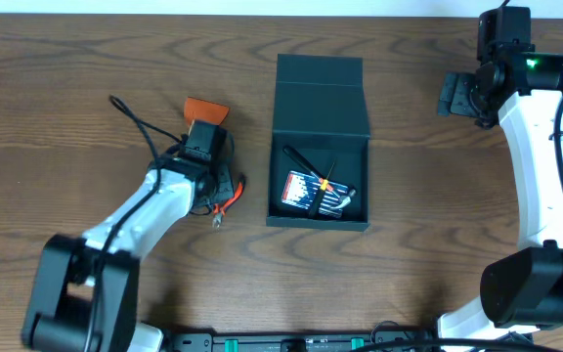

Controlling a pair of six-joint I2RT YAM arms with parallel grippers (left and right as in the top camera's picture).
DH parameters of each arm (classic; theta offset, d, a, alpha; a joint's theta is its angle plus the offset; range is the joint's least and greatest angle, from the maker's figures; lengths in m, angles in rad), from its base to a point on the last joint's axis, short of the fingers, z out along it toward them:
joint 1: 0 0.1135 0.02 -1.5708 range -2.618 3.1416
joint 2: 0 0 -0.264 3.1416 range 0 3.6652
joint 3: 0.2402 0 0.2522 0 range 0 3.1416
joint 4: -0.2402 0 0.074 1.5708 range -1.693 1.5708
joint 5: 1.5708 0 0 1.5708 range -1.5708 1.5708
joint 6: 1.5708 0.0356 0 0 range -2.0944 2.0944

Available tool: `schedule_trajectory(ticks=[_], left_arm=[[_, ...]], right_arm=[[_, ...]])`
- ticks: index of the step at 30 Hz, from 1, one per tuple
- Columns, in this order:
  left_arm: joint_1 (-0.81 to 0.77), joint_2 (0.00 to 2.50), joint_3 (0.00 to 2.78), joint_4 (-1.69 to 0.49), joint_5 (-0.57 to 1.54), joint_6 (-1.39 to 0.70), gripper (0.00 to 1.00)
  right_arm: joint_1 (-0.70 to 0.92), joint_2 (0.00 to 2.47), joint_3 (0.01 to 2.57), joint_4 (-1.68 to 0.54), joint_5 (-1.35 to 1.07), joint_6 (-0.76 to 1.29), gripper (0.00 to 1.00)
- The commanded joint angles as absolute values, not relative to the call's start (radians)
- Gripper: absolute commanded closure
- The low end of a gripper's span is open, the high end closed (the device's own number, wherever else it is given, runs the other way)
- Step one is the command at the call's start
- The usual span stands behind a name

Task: Pack container
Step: 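Carry the pliers right and lower them into the black box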

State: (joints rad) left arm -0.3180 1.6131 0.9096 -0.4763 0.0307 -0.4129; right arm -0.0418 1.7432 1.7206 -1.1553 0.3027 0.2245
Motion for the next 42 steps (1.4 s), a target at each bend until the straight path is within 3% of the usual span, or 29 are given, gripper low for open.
schedule_trajectory(ticks=[1, 11, 23, 42], left_arm=[[-0.318, 1.542, 0.949, -0.481, 0.038, -0.373, 0.94], [-0.318, 1.362, 0.95, -0.461, 0.064, -0.328, 0.94], [-0.326, 1.254, 0.95, -0.212, 0.48, -0.21, 0.94], [-0.533, 1.323, 0.95, -0.062, 0.486, -0.21, 0.94]], right_arm=[[-0.043, 1.739, 1.74, -1.156, 0.307, 0.239, 0.01], [-0.043, 1.739, 1.74, -1.156, 0.307, 0.239, 0.01], [-0.043, 1.739, 1.74, -1.156, 0.307, 0.239, 0.01], [-0.043, 1.739, 1.74, -1.156, 0.307, 0.239, 0.01]])
